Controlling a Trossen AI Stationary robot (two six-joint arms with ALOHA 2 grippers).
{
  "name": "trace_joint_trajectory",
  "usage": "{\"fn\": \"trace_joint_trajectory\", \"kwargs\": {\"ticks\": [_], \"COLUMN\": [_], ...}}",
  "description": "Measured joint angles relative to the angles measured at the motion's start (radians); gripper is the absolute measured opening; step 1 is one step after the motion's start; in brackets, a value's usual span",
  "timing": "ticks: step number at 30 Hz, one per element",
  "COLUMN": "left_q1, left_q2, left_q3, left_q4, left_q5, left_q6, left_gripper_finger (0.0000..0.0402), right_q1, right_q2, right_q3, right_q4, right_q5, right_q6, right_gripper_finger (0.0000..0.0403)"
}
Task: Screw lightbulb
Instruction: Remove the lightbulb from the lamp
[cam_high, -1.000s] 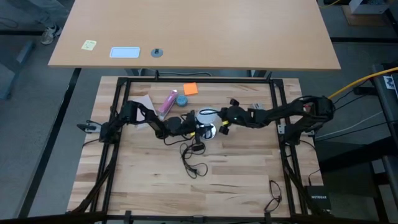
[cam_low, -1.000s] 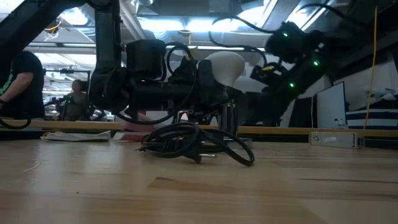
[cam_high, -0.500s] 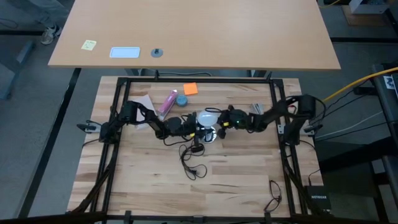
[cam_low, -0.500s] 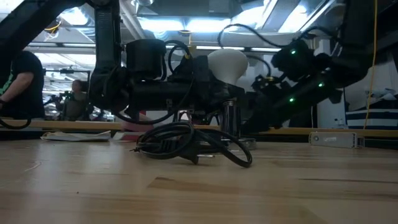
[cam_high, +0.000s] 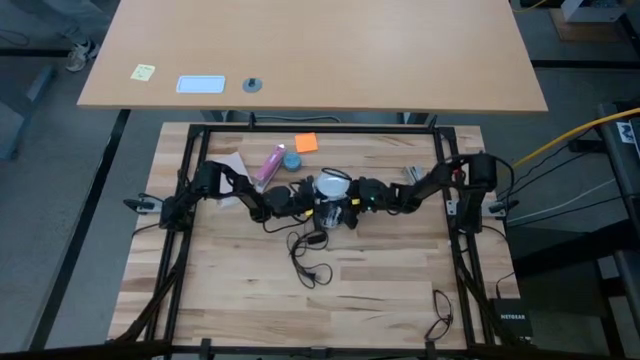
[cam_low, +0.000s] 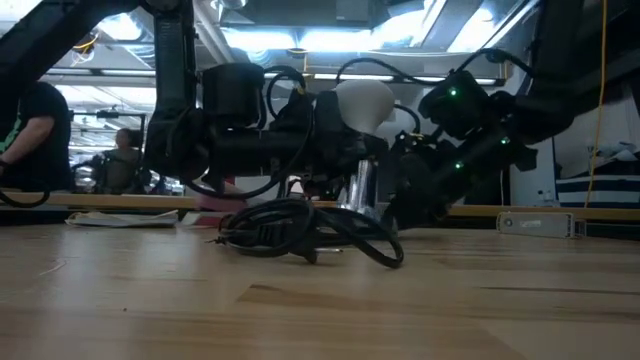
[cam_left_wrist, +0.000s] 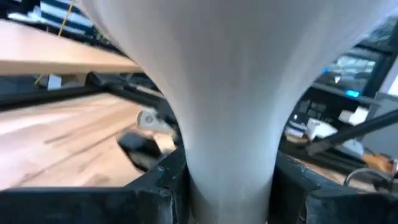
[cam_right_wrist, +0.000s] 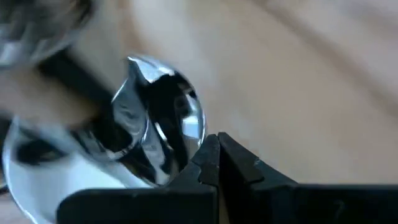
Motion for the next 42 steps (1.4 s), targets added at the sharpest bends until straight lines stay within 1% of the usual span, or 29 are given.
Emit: {"fn": "trace_joint_trajectory", "kwargs": {"ticks": [3, 6, 18, 22, 26, 29, 33, 36, 40, 42], "left_q1": [0.011, 0.02, 0.015, 0.035, 0.068, 0.092, 0.107, 0.108, 0.091, 0.081], "left_q2": [-0.003, -0.013, -0.039, -0.093, -0.173, -0.251, -0.35, -0.409, -0.439, -0.44], "left_q3": [0.0, 0.001, 0.001, -0.029, -0.104, -0.168, -0.254, -0.295, -0.31, -0.31], "left_q4": [0.027, 0.028, 0.024, 0.013, -0.023, -0.091, -0.261, -0.391, -0.565, -0.628], "left_q5": [0.0, -0.004, 0.011, 0.017, 0.016, 0.015, 0.016, 0.045, 0.092, 0.134], "left_q6": [-0.002, -0.003, -0.05, -0.075, -0.171, -0.256, -0.423, -0.546, -0.708, -0.765], "left_gripper_finger": [0.0139, 0.0139, 0.0139, 0.0139, 0.0139, 0.0139, 0.0139, 0.0139, 0.0139, 0.0139], "right_q1": [0.031, 0.049, 0.048, 0.048, 0.043, 0.031, 0.014, 0.014, 0.015, 0.015], "right_q2": [0.0, 0.0, 0.0, -0.023, -0.081, -0.133, -0.208, -0.246, -0.258, -0.258], "right_q3": [-0.001, -0.001, -0.001, -0.003, -0.004, -0.002, -0.001, -0.002, -0.002, -0.002], "right_q4": [0.005, 0.003, 0.004, -0.016, -0.023, -0.043, -0.085, -0.108, -0.113, -0.115], "right_q5": [-0.002, 0.043, 0.092, 0.095, 0.095, 0.094, 0.098, 0.101, 0.099, 0.1], "right_q6": [0.038, 0.043, 0.041, 0.035, -0.018, -0.048, -0.097, -0.132, -0.145, -0.145], "right_gripper_finger": [0.0005, 0.0005, 0.0005, 0.0005, 0.0005, 0.0005, 0.0005, 0.0005, 0.0005, 0.0005]}}
